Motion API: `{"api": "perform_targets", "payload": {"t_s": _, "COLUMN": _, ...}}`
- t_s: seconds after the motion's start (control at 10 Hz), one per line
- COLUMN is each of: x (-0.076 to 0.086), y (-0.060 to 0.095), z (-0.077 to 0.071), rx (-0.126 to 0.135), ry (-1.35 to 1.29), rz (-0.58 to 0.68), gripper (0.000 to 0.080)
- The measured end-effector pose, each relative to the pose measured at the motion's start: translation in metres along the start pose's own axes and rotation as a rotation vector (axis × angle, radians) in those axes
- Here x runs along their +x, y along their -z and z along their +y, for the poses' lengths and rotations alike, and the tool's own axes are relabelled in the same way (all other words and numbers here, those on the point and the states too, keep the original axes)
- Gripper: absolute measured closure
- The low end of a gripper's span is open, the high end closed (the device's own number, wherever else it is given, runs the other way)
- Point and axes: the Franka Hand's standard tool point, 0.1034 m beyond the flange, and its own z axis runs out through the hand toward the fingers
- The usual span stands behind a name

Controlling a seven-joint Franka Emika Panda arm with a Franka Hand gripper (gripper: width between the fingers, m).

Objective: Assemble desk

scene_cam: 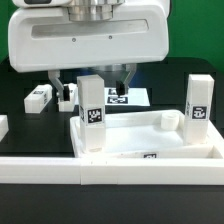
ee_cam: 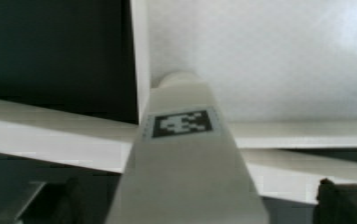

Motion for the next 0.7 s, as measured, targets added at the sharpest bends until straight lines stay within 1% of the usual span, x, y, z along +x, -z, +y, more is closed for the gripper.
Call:
{"api": "perform_targets", "payload": {"t_s": 0.1, "x": 0.0001, "y": 0.0002, "z": 0.0003, "rx": 0.000, "ry": 0.011, "rz": 0.001, "gripper": 0.0150}}
{"api": "perform_targets", "payload": {"t_s": 0.3, "x": -0.0002, "y": -0.0007, "z": 0.0004, "rx": 0.000, "ry": 0.009, "rz": -0.001, "gripper": 0.0417}}
{"api": "perform_targets", "payload": {"t_s": 0.4, "x": -0.0002, "y": -0.0007, "z": 0.0004, "rx": 0.000, "ry": 0.009, "rz": -0.001, "gripper": 0.0514}}
{"api": "perform_targets", "payload": {"t_s": 0.7, "x": -0.0002, "y": -0.0008, "z": 0.0003, "rx": 0.001, "ry": -0.012, "rz": -0.001, "gripper": 0.0513}}
